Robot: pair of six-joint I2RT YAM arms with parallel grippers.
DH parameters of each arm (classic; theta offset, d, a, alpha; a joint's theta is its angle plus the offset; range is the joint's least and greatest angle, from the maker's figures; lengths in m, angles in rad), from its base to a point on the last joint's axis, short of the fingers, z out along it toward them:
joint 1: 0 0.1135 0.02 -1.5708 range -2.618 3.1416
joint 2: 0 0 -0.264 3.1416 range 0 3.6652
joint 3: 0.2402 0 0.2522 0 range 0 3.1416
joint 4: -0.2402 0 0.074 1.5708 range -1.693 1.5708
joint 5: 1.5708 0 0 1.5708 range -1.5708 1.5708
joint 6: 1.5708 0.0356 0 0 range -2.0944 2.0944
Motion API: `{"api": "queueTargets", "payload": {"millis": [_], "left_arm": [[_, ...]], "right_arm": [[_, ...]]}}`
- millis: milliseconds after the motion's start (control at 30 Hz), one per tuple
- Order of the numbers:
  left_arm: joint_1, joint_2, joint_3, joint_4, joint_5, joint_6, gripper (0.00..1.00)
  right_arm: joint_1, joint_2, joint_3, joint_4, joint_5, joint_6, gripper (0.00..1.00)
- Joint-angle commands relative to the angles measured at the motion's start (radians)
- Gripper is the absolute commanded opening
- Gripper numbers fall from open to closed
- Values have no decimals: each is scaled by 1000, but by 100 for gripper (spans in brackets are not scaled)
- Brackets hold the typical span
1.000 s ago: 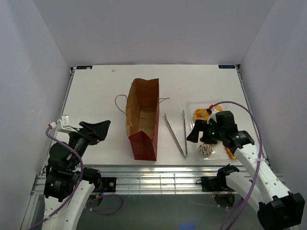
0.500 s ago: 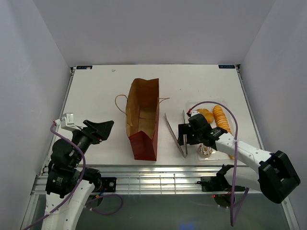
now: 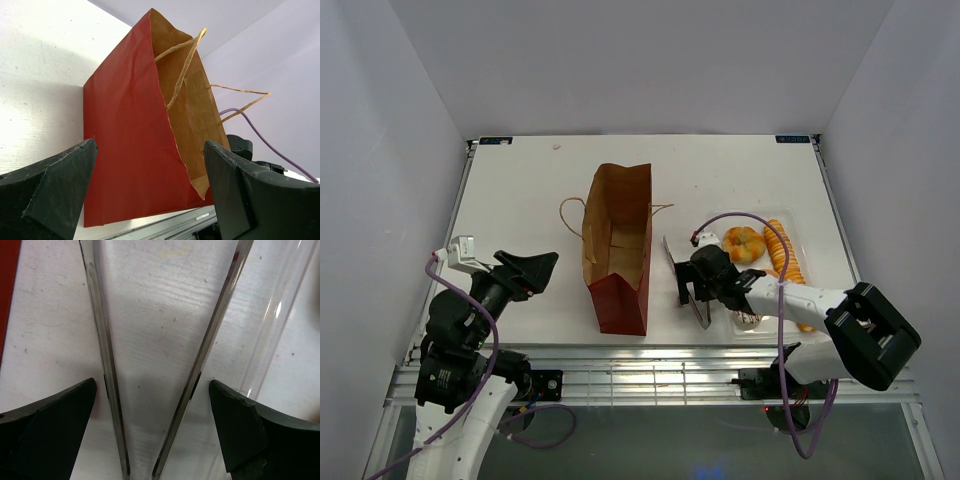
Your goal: Place the fake bread into the paper bag
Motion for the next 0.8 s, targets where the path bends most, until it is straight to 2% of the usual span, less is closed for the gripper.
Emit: {"api": "queueTargets", "payload": {"millis": [0, 200, 433, 567, 733, 767], "left_arm": [[-1, 14, 17, 14, 11, 6, 98], [-1, 3, 10, 14, 12, -2, 98], [-1, -28, -27, 28, 26, -23, 98], [-1, -48, -41, 28, 25, -29, 98], [-3, -63, -55, 30, 22, -37, 98], [-3, -65, -56, 30, 23, -37, 98]], "right_arm": [[28, 31, -20, 104, 90, -6, 96], [71, 22, -118, 246, 163, -2, 91], [127, 24, -241, 457, 251, 23, 92], [180, 54, -327, 631, 301, 31, 90], [237, 143, -421, 843, 369, 26, 83], [255, 163, -431, 869, 378, 28, 77]]}}
